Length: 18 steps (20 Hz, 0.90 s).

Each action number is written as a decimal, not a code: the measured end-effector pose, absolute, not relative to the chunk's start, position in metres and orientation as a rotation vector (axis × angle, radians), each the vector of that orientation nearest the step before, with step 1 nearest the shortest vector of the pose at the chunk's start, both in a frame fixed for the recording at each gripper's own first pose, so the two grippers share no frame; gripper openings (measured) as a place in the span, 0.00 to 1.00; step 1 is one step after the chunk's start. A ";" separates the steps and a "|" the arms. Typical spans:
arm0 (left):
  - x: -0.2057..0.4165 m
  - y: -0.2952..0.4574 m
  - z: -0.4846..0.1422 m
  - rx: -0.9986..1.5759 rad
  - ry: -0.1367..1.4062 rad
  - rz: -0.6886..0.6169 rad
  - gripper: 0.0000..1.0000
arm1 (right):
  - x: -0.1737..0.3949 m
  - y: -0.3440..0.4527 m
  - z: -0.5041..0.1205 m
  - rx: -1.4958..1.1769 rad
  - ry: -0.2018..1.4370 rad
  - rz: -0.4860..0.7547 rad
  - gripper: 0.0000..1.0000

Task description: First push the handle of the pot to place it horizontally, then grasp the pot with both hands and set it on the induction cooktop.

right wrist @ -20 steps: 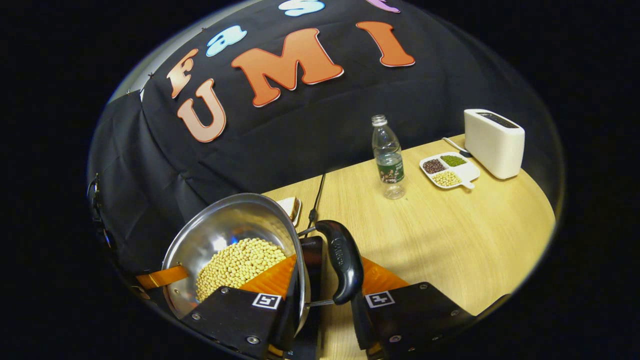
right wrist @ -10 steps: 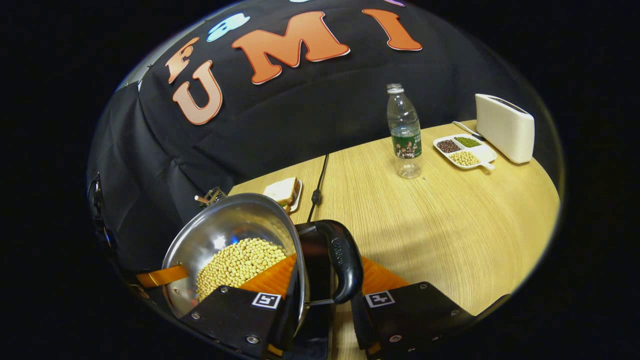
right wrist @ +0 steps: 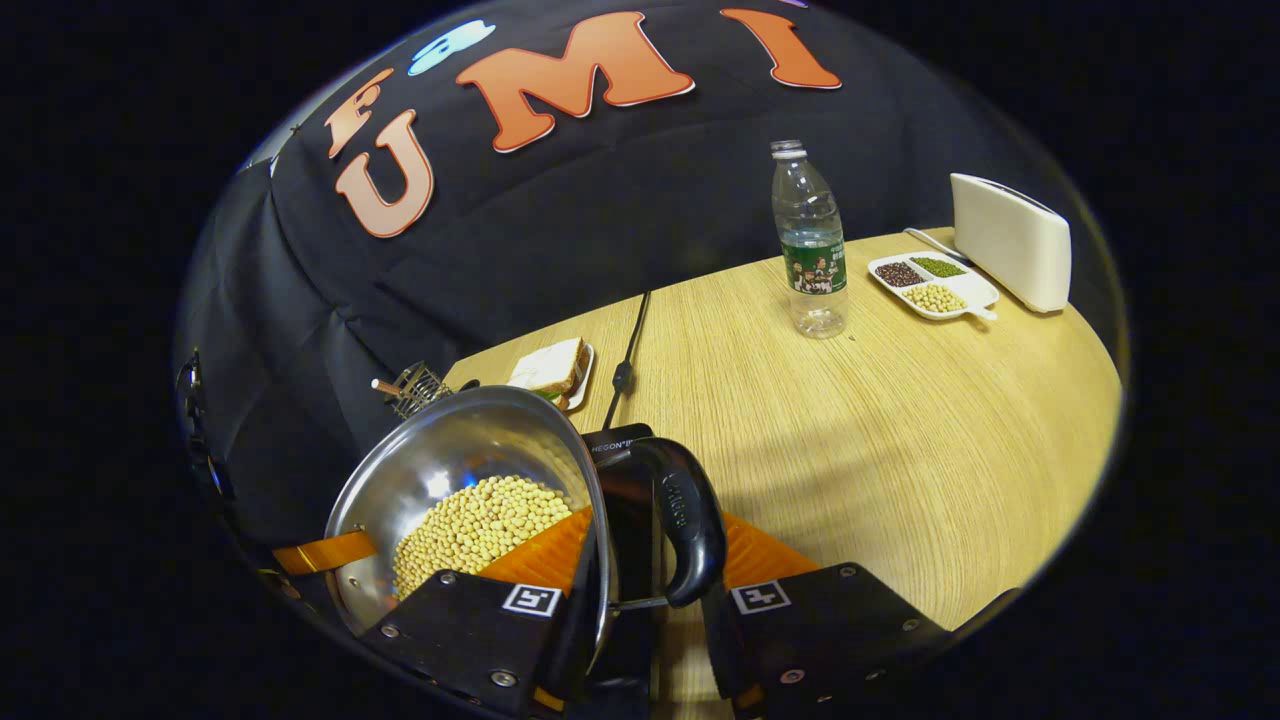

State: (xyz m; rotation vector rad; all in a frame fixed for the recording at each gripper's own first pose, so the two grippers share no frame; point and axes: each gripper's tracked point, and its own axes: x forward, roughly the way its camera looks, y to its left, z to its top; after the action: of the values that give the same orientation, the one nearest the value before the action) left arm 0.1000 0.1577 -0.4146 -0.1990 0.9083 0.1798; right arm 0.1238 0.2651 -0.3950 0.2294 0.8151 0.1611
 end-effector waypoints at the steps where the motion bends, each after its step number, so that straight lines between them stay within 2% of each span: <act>1: 0.096 0.159 -0.419 -0.187 0.927 0.188 0.59 | 0.125 0.265 -0.395 0.217 0.804 0.167 0.49; 3: 0.100 0.169 -0.408 -0.162 0.887 0.255 0.66 | 0.132 0.259 -0.378 0.176 0.742 0.162 0.55; 5: 0.108 0.183 -0.375 -0.097 0.789 0.300 0.92 | 0.132 0.254 -0.353 0.145 0.703 0.172 0.70; 6: 0.112 0.186 -0.355 -0.082 0.741 0.310 1.00 | 0.133 0.249 -0.340 0.134 0.679 0.179 0.85; 8: 0.120 0.181 -0.311 -0.090 0.632 0.315 0.99 | 0.139 0.235 -0.304 0.116 0.611 0.180 0.95; 12: 0.126 0.159 -0.219 -0.052 0.433 0.297 0.95 | 0.142 0.207 -0.229 0.088 0.477 0.185 0.95; 18: 0.132 0.104 -0.103 -0.036 0.209 0.225 0.98 | 0.132 0.159 -0.126 0.061 0.304 0.154 0.95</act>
State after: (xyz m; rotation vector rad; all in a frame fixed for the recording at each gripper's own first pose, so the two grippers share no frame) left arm 0.1324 0.1038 -0.1029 -0.0363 0.2089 0.2246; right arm 0.1315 0.1593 -0.1260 0.0608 0.3038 0.1543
